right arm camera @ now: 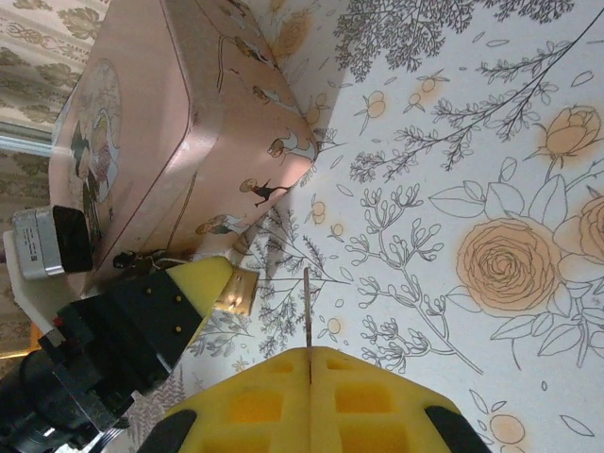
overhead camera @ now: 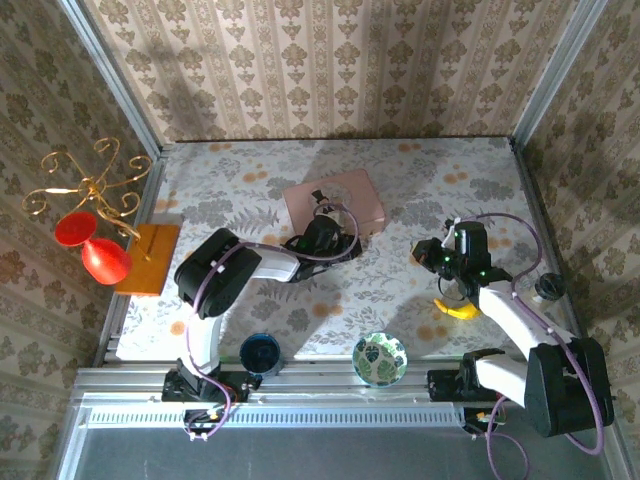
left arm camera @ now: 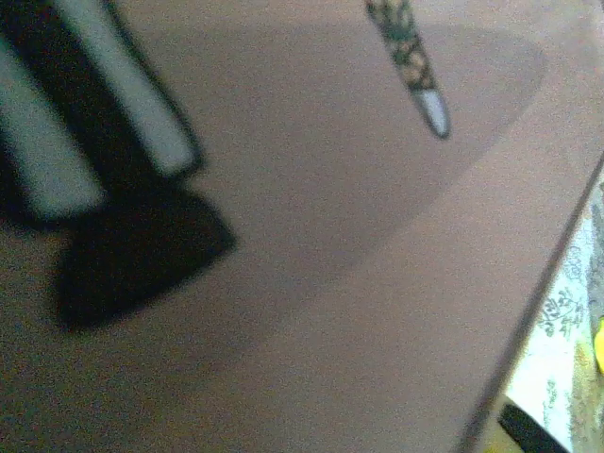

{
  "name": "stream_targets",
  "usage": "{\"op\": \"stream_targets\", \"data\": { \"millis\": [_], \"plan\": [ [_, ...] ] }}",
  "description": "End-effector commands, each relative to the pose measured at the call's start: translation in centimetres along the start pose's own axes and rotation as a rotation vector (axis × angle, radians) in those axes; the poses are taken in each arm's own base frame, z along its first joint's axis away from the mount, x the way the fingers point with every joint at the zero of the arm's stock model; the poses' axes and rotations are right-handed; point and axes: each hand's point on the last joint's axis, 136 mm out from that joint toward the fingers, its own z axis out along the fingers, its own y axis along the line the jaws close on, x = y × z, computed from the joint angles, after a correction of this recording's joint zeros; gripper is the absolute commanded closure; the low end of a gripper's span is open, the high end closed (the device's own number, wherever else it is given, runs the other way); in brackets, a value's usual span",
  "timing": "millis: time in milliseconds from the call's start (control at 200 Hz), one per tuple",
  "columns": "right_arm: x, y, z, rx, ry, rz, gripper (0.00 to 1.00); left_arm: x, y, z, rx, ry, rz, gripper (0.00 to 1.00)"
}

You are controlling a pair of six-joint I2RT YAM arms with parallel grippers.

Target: Unlock the padlock with the key

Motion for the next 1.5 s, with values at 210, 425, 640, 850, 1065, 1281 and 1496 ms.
{"op": "stream_targets", "data": {
  "millis": [210,425,640,850,1065,1281,1496],
  "plan": [
    [-1.1,1.4,-1.3,-0.018,-0.036,-0.053,1.0,-0.6,3.0,-2.1,-0.392,-0.051,-0.035,0.29],
    [-1.4,1.9,-1.6,-0.027,-0.036,-0.089,1.0,-1.2,3.8,-2.5,-0.7,-0.102,-0.018,0.29],
    [-1.5,2.5,-1.8,-0.038,-0.028,-0.109,1.0,-2.4,2.4,-0.9,-0.74,-0.14,0.054,0.09],
    [-1.8,2.7,-1.8,-0.042,-0.036,-0.112,1.0,-3.8,3.3,-1.8,-0.857,-0.161,0.105,0.12],
    [-1.8,2.6,-1.6,-0.044,-0.034,-0.108,1.0,-4.7,4.8,-3.3,-0.927,-0.155,0.129,0.2],
    [-1.8,2.6,-1.5,-0.046,-0.033,-0.103,1.0,-3.1,5.4,-3.1,-0.911,-0.117,0.107,0.22],
    [-1.6,2.4,-1.5,-0.043,-0.03,-0.098,1.0,-1.7,5.0,-3.5,-0.906,-0.093,0.124,0.32]
  ]
}}
